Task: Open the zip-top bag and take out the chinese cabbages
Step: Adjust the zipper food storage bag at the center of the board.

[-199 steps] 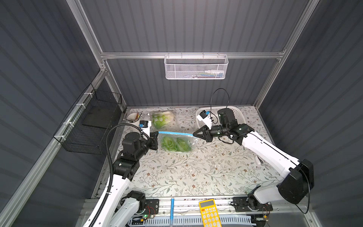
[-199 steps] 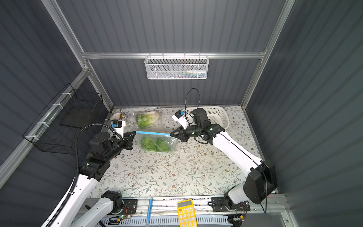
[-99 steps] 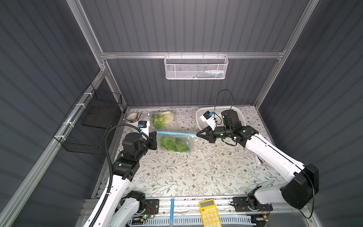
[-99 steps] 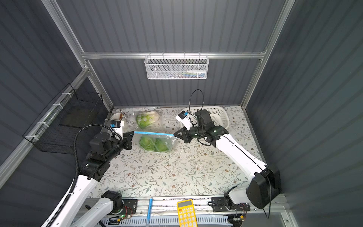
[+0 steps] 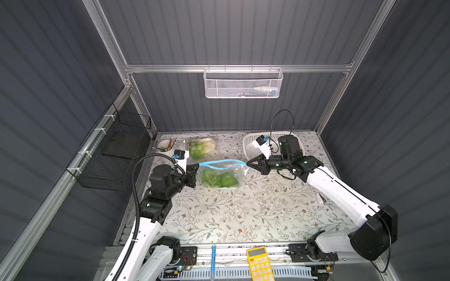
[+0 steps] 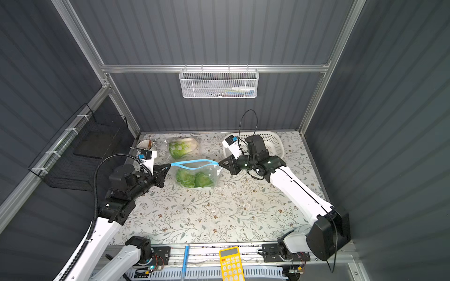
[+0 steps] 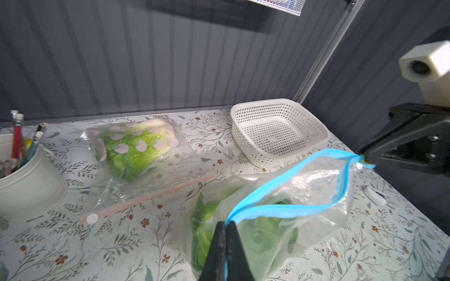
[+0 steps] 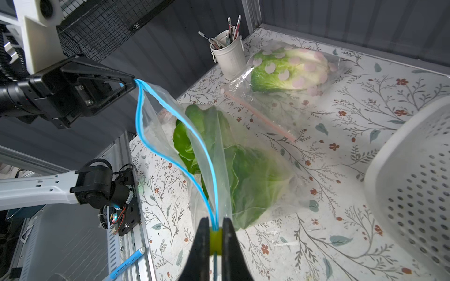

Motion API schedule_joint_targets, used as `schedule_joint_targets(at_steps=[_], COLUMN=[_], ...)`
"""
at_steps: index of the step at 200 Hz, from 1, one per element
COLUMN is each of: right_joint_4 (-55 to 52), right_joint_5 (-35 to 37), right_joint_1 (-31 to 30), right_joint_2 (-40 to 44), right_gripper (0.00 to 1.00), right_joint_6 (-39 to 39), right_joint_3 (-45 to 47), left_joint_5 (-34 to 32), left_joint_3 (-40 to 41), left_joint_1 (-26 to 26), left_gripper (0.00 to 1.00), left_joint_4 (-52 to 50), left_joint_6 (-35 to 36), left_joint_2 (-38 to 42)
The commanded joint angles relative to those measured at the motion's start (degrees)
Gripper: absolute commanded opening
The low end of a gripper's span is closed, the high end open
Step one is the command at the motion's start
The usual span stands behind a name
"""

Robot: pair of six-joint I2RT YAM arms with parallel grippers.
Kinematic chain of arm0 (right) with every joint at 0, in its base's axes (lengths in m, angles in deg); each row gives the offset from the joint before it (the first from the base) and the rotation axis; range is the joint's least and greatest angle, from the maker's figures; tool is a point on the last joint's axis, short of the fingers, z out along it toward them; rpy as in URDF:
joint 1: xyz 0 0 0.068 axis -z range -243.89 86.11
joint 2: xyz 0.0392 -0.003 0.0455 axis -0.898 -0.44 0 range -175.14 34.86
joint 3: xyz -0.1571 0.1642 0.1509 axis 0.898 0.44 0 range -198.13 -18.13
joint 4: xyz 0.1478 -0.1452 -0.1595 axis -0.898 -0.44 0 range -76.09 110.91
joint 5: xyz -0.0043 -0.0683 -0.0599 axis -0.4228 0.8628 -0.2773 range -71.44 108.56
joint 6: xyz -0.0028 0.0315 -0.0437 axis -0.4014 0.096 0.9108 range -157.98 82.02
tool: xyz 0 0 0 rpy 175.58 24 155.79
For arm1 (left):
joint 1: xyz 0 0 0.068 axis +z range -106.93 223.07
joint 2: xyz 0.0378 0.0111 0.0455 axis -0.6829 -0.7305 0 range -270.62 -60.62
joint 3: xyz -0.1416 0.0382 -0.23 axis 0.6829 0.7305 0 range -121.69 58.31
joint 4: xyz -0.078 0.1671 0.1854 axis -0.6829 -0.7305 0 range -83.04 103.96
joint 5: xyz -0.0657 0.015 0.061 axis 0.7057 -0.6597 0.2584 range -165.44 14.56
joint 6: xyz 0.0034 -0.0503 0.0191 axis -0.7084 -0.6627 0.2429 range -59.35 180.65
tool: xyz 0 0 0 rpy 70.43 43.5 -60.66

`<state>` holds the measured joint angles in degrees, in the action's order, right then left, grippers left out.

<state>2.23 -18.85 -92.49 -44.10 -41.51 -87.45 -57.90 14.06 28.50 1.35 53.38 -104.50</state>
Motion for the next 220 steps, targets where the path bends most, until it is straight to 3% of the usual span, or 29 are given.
schedule_joint_targets(at_steps=[1,74,88,116,155,173,220], right_joint_4=[3.97,8.12,9.45,11.74,15.01,16.18,17.27], right_joint_5=[-0.41,2.3,2.72,2.88,5.13,5.93,9.11], right_joint_1=[-0.38,-2.32,-2.3,-2.29,-2.2,-2.07,-1.3], right_joint_2=[-2.26,-8.26,-8.96,-10.07,-7.91,-5.8,0.63], right_gripper=[0.0,0.0,0.0,0.0,0.0,0.0,0.0], right_joint_6=[-1.97,-2.17,-2.3,-2.5,-2.1,-1.53,0.22], right_joint_3=[-0.73,-6.4,-6.93,-7.49,-2.81,0.42,8.39], left_joint_5=[10.93,25.04,26.96,31.6,31.75,30.74,24.07], left_joint_3=[0.8,1.53,1.78,3.11,0.76,-0.08,-1.09], left_joint_1=[0.15,-0.06,-0.58,-3.96,-8.68,-8.72,-8.72], left_gripper=[0.0,0.0,0.04,0.32,0.71,0.79,0.86], left_joint_4=[3.34,7.9,9.17,13.99,8.94,7.1,2.35], left_joint_6=[1.73,-0.73,-1.72,-5.19,-2.09,-0.62,3.64], left_joint_2=[0.0,-3.05,-4.05,-6.7,-11.15,-11.18,-8.64])
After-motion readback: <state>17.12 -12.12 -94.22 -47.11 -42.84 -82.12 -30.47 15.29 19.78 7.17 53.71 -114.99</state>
